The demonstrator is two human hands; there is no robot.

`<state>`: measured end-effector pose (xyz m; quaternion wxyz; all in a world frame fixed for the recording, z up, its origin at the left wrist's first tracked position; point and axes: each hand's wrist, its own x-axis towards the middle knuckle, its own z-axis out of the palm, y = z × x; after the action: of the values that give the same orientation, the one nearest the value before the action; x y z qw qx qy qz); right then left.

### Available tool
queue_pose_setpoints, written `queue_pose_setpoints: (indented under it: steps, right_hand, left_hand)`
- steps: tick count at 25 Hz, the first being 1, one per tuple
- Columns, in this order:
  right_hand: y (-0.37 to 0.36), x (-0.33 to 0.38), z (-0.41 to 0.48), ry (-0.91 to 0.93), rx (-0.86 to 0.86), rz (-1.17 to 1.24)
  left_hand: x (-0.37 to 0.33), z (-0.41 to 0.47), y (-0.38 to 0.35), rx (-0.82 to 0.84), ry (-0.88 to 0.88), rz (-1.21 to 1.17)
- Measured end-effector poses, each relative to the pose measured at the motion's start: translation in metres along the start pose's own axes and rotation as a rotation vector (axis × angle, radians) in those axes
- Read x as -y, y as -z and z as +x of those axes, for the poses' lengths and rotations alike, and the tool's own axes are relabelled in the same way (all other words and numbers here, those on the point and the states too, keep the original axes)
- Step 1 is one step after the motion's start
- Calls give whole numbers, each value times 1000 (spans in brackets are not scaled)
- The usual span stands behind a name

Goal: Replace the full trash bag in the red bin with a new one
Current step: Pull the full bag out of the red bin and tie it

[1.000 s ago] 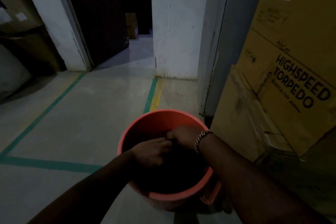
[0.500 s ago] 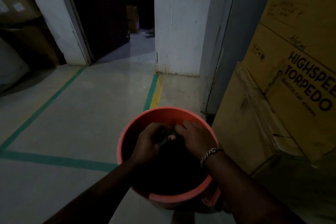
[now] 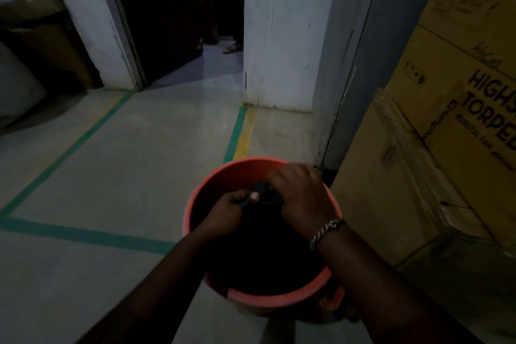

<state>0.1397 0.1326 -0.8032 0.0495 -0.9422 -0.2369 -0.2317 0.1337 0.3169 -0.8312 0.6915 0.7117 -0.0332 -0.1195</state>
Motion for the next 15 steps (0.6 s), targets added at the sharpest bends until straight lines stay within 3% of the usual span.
queue_pose_setpoints:
  steps: [3,5,9,15]
  right_hand:
    - [23,28,-3,-356,17,87]
    - [22,45,-17,-343,17,265]
    - [-7,59,-39,-425,144,718]
    - [-33,59,-45,-462,187,713]
  left_hand:
    - [9,5,2,-269,138,-104]
    - [17,9,3,-400,232,-115]
    - [27,10,-13,-453,303,-55]
    - [33,5,-30,-464,306,-101]
